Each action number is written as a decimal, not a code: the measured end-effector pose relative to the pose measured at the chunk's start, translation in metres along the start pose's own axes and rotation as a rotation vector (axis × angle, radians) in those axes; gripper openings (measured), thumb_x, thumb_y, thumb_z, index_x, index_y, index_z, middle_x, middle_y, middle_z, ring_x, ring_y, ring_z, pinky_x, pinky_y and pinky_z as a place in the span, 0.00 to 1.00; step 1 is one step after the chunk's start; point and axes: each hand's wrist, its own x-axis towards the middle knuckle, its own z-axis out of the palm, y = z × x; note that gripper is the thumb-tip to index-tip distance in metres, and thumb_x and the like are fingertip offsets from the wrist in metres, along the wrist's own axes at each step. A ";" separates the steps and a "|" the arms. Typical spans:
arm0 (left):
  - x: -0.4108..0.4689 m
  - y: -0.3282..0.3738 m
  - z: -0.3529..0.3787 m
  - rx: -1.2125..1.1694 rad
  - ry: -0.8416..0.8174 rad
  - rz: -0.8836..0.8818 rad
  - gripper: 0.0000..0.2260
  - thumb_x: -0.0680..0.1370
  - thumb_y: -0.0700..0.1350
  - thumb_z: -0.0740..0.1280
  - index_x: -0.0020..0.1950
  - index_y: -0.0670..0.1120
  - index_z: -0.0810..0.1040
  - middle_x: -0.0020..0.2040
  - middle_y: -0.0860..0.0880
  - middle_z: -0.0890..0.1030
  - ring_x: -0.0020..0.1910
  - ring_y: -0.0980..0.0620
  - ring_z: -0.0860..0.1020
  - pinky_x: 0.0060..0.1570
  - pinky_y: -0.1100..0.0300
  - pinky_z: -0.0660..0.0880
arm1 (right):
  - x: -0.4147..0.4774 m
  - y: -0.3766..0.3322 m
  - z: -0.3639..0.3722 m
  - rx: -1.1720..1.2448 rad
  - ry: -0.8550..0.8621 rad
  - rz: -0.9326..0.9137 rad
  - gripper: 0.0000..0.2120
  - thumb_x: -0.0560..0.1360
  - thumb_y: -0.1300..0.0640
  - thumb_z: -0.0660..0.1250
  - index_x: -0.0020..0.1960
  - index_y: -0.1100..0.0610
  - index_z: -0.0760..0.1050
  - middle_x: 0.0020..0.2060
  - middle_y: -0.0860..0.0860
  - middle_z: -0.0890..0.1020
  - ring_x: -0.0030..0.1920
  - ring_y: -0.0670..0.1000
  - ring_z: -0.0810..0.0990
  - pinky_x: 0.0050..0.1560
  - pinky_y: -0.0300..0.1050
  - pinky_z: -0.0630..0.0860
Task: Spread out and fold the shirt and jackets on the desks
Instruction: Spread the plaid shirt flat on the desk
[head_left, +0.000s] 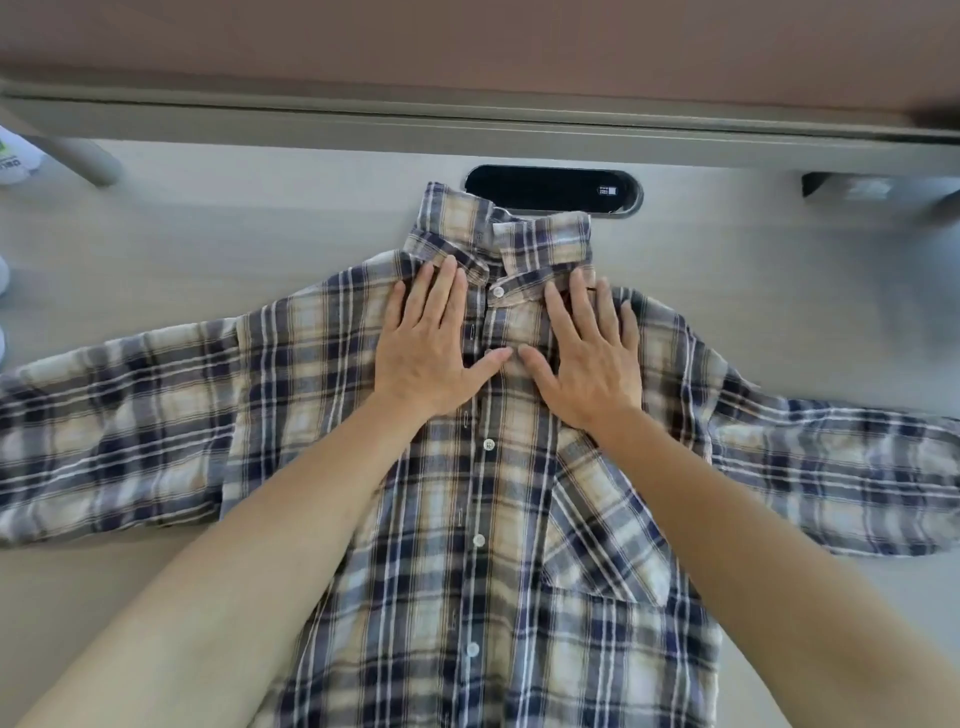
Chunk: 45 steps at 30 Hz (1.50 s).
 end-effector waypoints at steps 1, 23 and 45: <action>0.002 0.001 0.000 0.002 0.000 -0.008 0.46 0.75 0.75 0.41 0.81 0.44 0.40 0.81 0.47 0.37 0.80 0.49 0.37 0.78 0.45 0.42 | 0.007 0.002 -0.003 -0.002 -0.003 -0.026 0.35 0.79 0.30 0.39 0.81 0.44 0.37 0.80 0.50 0.37 0.80 0.55 0.36 0.79 0.60 0.40; 0.035 0.021 -0.023 0.106 -0.149 0.187 0.32 0.81 0.65 0.45 0.81 0.53 0.44 0.81 0.45 0.39 0.79 0.40 0.38 0.77 0.40 0.39 | -0.075 0.135 0.000 0.082 0.013 0.238 0.35 0.79 0.33 0.37 0.82 0.48 0.46 0.81 0.54 0.48 0.81 0.57 0.45 0.79 0.60 0.43; 0.121 0.124 -0.038 -0.020 -0.049 0.317 0.32 0.82 0.63 0.50 0.81 0.47 0.54 0.81 0.47 0.57 0.80 0.44 0.53 0.78 0.43 0.52 | -0.031 0.128 -0.023 0.215 0.078 0.209 0.33 0.81 0.34 0.40 0.81 0.46 0.40 0.81 0.51 0.41 0.80 0.57 0.38 0.78 0.62 0.39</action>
